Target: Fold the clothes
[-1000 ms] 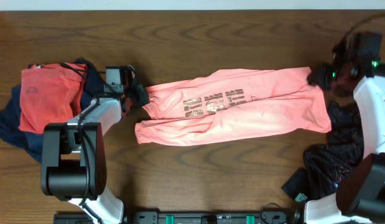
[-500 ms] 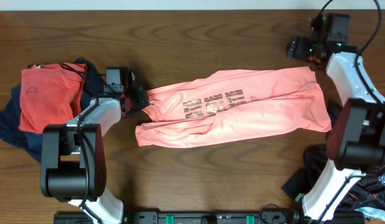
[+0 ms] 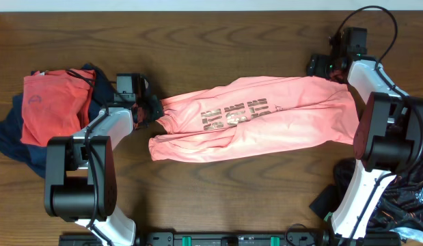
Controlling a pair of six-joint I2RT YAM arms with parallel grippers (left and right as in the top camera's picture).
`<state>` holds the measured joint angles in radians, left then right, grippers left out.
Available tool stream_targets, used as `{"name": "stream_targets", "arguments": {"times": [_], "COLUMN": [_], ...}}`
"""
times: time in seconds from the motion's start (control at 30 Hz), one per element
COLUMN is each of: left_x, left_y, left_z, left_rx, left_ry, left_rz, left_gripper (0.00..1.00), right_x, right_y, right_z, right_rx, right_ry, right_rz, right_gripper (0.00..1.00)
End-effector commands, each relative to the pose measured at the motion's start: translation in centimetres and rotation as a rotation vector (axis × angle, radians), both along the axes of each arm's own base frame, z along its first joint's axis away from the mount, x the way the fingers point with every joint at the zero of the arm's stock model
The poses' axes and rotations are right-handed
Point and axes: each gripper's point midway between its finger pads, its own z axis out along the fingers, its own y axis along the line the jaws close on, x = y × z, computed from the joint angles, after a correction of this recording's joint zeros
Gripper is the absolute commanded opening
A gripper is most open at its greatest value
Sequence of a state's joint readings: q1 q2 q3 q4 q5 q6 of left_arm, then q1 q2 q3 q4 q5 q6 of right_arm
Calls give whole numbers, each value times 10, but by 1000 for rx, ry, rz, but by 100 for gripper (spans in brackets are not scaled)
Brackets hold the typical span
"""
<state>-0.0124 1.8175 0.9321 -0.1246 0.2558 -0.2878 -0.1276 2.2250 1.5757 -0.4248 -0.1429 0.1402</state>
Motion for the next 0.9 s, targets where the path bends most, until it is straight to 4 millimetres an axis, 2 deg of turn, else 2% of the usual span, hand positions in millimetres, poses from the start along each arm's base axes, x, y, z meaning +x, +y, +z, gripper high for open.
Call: {"name": "stream_targets", "arguments": {"times": [0.0, 0.03, 0.1, 0.17, 0.4, 0.53, 0.63, 0.67, 0.7, 0.83, 0.87], "left_x": [5, 5, 5, 5, 2, 0, 0, 0, 0, 0, 0], "left_y": [0, 0, 0, 0, 0, 0, 0, 0, 0, 0, 0], "left_z": [9, 9, 9, 9, 7, 6, 6, 6, 6, 6, 6], "left_rx": [1, 1, 1, 1, 1, 1, 2, 1, 2, 2, 2], "left_ry": [-18, -18, -18, -18, -3, 4, 4, 4, 4, 4, 4], "left_rz": [2, 2, 2, 2, 2, 2, 2, 2, 2, 2, 2], "left_gripper": [6, 6, 6, 6, 6, 6, 6, 6, 6, 6, 6], "right_x": [-9, -12, -17, -19, -29, -32, -31, -30, -28, -21, -20], "right_y": [8, 8, 8, 6, 0, -3, -4, -6, -8, -23, -28], "right_z": [-24, -27, -31, -32, -36, -37, -29, -24, -17, 12, 18], "right_rx": [15, 17, 18, 8, -20, -27, -30, -32, -37, -81, -94], "right_ry": [68, 81, 104, 117, 162, 175, 166, 157, 141, 81, 67], "right_rz": [5, 5, 5, -2, -27, -33, -39, -42, -47, -84, -95], "right_gripper": [80, 73, 49, 31, 1, 1, 1, 8, 26, 51, 54]}}
